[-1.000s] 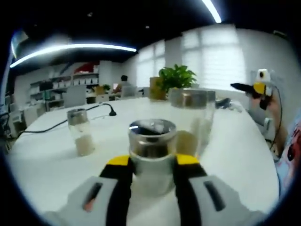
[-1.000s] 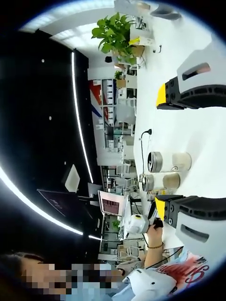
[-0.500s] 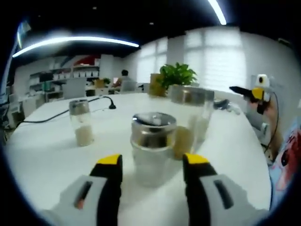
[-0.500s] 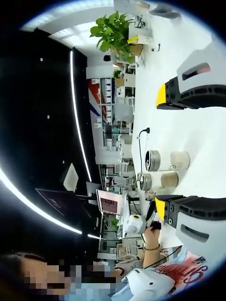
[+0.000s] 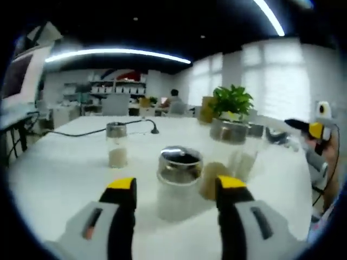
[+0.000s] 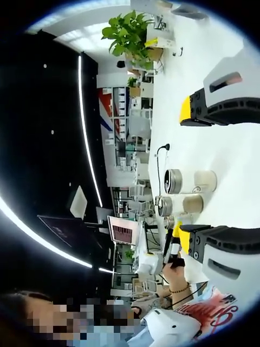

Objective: Rotate the seasoning bottle until the label or dispensing opening points toward the visible target arrow and the bottle remains upright within the marked orientation range

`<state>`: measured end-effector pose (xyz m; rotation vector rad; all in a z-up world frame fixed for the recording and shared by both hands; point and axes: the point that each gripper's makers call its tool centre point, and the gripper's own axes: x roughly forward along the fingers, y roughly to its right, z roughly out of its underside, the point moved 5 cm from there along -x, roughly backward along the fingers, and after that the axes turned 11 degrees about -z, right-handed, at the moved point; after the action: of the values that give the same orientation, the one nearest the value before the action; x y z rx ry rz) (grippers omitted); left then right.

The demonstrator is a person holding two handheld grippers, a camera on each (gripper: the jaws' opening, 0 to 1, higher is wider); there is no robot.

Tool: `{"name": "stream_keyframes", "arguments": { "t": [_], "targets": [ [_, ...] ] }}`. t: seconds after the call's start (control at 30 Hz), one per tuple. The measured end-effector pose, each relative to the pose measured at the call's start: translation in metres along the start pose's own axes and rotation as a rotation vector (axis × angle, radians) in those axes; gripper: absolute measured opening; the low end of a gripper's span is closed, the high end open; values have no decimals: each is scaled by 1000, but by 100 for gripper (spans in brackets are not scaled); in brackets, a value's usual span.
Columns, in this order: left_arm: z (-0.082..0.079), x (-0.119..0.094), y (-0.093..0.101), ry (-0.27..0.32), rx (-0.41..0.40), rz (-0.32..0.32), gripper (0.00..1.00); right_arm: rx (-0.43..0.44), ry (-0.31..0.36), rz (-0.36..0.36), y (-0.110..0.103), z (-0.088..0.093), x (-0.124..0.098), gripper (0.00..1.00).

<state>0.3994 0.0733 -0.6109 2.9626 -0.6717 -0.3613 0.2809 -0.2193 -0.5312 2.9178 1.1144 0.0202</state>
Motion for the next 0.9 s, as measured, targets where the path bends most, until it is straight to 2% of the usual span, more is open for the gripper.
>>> {"name": "stream_keyframes", "arguments": {
  "t": [0.07, 0.1, 0.17, 0.23, 0.27, 0.3, 0.37, 0.4, 0.43, 0.47, 0.5, 0.8, 0.87, 0.9],
  "targets": [
    [-4, 0, -7, 38, 38, -86, 58, 7, 44, -22, -1, -5, -2, 77],
    [-4, 0, -5, 33, 28, -82, 54, 7, 48, -25, -1, -5, -3, 77],
    [-4, 1, -4, 23, -1, -74, 54, 2, 59, -27, -1, -6, -6, 77],
    [-6, 5, 2, 21, 17, -67, 56, -12, 53, -15, 1, -7, -9, 77],
    [-11, 7, 7, 62, 28, -49, 56, -12, 52, -3, 3, -7, -10, 77],
    [-13, 8, 10, 76, 32, -46, 56, -10, 54, 7, 5, -7, -12, 77],
    [-12, 11, 10, 51, 44, -54, 55, -2, 60, 18, 8, -8, -14, 77],
    [-10, 12, 10, 39, 49, -55, 49, -1, 58, 19, 8, -8, -14, 77],
    [-9, 13, 9, 29, 49, -51, 39, -1, 55, 19, 8, -7, -14, 77],
    [-9, 13, 5, 29, 79, -65, 37, 0, 51, 19, 9, -7, -14, 77],
    [-10, 16, 9, 23, 60, -53, 37, 1, 49, 20, 9, -6, -15, 77],
    [-9, 13, 8, 15, 110, -36, 36, 19, 31, 9, 9, -2, -13, 77],
    [-8, 13, 10, 14, 117, -7, 36, 20, 29, 10, 9, -1, -14, 77],
    [-8, 13, 13, 16, 118, 40, 36, 22, 28, 10, 9, -1, -14, 77]
  ]
}}
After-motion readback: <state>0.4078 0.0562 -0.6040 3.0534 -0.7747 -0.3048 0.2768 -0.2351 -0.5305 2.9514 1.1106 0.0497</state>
